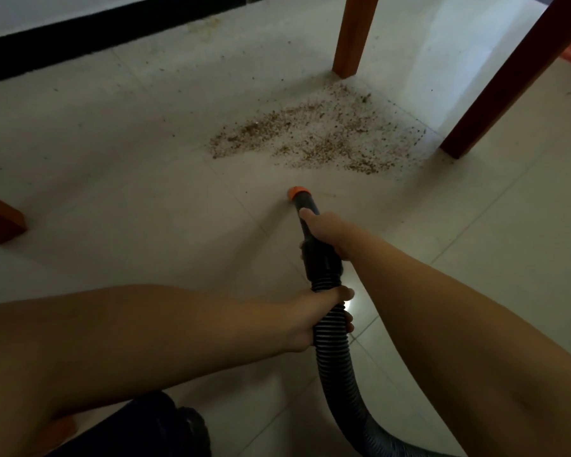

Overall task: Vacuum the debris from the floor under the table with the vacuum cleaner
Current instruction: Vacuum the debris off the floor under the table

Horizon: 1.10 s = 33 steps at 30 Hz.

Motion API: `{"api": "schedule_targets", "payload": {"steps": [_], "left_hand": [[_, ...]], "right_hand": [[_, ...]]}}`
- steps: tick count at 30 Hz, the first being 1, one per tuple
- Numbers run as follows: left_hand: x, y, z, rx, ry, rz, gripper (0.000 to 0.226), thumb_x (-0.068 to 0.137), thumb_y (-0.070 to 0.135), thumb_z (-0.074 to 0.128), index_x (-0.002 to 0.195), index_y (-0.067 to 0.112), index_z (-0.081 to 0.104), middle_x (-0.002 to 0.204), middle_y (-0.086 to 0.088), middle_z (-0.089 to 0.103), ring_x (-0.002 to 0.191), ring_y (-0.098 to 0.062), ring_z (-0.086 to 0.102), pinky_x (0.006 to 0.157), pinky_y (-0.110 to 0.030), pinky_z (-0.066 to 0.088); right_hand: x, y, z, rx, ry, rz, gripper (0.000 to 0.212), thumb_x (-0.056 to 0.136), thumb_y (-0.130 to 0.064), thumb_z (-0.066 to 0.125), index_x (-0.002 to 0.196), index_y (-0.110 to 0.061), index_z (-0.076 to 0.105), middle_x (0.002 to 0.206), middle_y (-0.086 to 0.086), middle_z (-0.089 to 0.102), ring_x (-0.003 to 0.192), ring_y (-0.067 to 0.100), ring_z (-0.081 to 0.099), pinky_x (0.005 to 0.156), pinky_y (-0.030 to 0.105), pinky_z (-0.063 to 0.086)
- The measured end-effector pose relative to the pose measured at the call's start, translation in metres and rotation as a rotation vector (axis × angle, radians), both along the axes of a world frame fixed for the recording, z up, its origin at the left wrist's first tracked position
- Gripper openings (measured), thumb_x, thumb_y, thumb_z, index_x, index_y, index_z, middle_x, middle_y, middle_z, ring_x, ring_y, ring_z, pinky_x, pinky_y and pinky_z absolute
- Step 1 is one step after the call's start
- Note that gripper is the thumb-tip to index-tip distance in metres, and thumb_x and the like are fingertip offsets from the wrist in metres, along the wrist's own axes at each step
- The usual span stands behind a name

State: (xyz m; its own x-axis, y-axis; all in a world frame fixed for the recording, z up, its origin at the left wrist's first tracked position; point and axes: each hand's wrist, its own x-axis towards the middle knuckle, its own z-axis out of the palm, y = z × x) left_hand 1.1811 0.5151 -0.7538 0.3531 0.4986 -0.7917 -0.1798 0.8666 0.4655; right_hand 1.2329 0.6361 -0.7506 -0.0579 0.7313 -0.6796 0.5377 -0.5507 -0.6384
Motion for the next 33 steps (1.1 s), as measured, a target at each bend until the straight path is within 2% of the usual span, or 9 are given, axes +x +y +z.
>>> {"api": "schedule_targets", "payload": {"steps": [7,10,13,19,25,33], "left_hand": [[0.041,0.014,0.013,0.060,0.053,-0.206,0.014,0.092,0.023,0.055,0.087,0.011,0.048,0.067,-0.005,0.056,0.044,-0.009,0.058,0.047,-0.020,0.049],[0.056,0.021,0.015,0.076,0.077,-0.258,0.015,0.092,0.022,0.056,0.085,0.011,0.048,0.069,-0.005,0.055,0.055,-0.013,0.057,0.052,-0.023,0.049],[0.068,0.027,0.016,0.064,0.072,-0.307,0.015,0.092,0.020,0.058,0.086,0.010,0.048,0.071,-0.006,0.055,0.061,-0.016,0.056,0.056,-0.025,0.050],[0.095,0.061,0.017,0.088,0.109,-0.336,0.015,0.090,0.019,0.060,0.085,0.010,0.049,0.071,-0.006,0.055,0.059,-0.015,0.055,0.047,-0.021,0.051],[0.095,0.099,0.009,0.092,0.107,-0.245,0.015,0.089,0.018,0.062,0.088,0.008,0.052,0.072,-0.007,0.056,0.059,-0.016,0.056,0.048,-0.022,0.052],[0.066,0.098,-0.004,0.060,0.118,-0.034,0.015,0.087,0.018,0.064,0.086,0.009,0.052,0.067,-0.007,0.058,0.048,-0.014,0.058,0.048,-0.022,0.051]], "right_hand": [[0.066,0.005,-0.003,0.001,0.015,-0.290,0.066,0.096,-0.049,0.039,0.133,0.005,0.041,0.121,0.027,0.060,0.105,0.043,0.062,0.095,0.053,0.051],[0.091,0.007,-0.004,0.032,0.006,-0.376,0.061,0.099,-0.044,0.039,0.135,0.005,0.041,0.126,0.025,0.057,0.111,0.042,0.059,0.096,0.048,0.050],[0.115,0.008,-0.010,0.028,-0.014,-0.468,0.060,0.098,-0.043,0.039,0.135,0.005,0.040,0.125,0.025,0.057,0.109,0.042,0.060,0.097,0.051,0.050],[0.151,0.039,-0.013,0.010,0.003,-0.563,0.061,0.097,-0.045,0.041,0.135,0.002,0.038,0.122,0.026,0.059,0.106,0.043,0.062,0.094,0.054,0.051],[0.144,0.080,-0.012,0.031,0.053,-0.517,0.059,0.099,-0.044,0.040,0.139,0.000,0.036,0.124,0.025,0.058,0.108,0.041,0.061,0.097,0.053,0.050],[0.087,0.095,-0.018,-0.010,0.045,-0.244,0.072,0.095,-0.056,0.035,0.136,0.003,0.040,0.123,0.026,0.060,0.106,0.042,0.062,0.094,0.052,0.052]]}}
